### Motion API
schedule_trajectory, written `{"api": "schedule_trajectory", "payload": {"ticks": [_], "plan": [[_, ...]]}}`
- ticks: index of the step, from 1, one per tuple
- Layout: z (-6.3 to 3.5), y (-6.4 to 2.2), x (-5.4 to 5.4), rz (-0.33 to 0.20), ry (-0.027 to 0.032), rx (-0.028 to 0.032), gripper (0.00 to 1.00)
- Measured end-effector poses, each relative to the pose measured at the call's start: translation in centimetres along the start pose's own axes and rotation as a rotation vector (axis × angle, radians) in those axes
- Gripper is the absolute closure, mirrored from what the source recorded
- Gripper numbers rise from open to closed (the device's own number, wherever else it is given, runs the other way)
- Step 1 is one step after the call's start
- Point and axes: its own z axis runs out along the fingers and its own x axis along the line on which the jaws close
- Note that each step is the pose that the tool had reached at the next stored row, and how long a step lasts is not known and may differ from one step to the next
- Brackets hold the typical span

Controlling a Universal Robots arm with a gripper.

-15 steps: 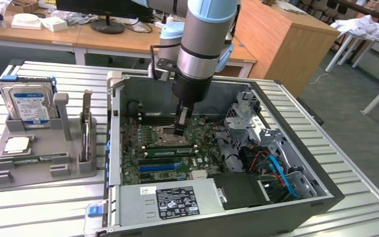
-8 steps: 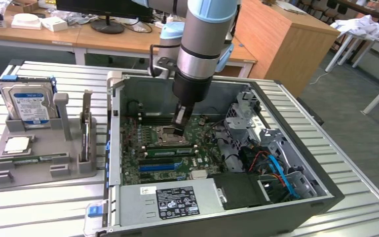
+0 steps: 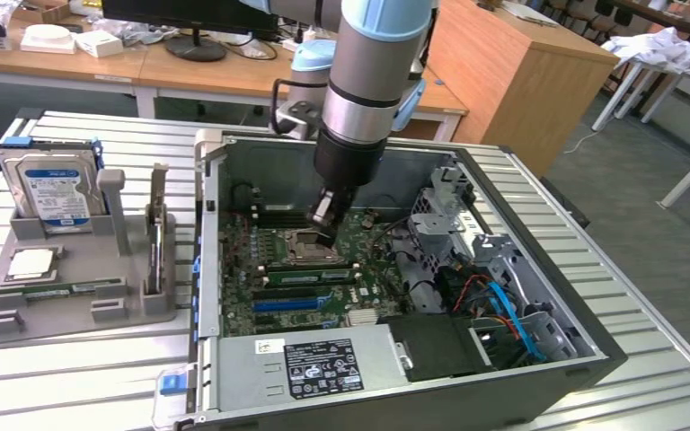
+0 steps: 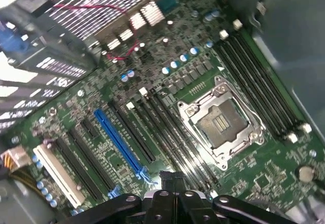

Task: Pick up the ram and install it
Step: 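Press down the ram until it locks into place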

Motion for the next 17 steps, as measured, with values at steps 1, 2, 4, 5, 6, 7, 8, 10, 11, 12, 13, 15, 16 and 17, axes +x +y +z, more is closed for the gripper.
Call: {"api": "schedule_trajectory", "payload": {"ticks": [1, 2, 4, 5, 6, 7, 8, 10, 11, 12, 13, 15, 16, 17], "plan": [[0.00, 0.00, 0.00, 0.018, 0.0002, 0.0002, 0.90], [0.00, 0.00, 0.00, 0.036, 0.0003, 0.0003, 0.90], [0.00, 0.00, 0.00, 0.073, 0.0005, 0.0007, 0.90], [0.00, 0.00, 0.00, 0.091, 0.0007, 0.0009, 0.90], [0.00, 0.00, 0.00, 0.109, 0.0008, 0.0010, 0.90], [0.00, 0.00, 0.00, 0.127, 0.0009, 0.0011, 0.90], [0.00, 0.00, 0.00, 0.145, 0.0010, 0.0013, 0.90], [0.00, 0.00, 0.00, 0.182, 0.0013, 0.0017, 0.90], [0.00, 0.00, 0.00, 0.200, 0.0014, 0.0018, 0.90], [0.00, 0.00, 0.00, 0.218, 0.0016, 0.0020, 0.90], [0.00, 0.00, 0.00, 0.236, 0.0017, 0.0022, 0.90], [0.00, 0.00, 0.00, 0.272, 0.0019, 0.0024, 0.90], [0.00, 0.00, 0.00, 0.290, 0.0021, 0.0026, 0.90], [0.00, 0.00, 0.00, 0.310, 0.0022, 0.0028, 0.90]]}}
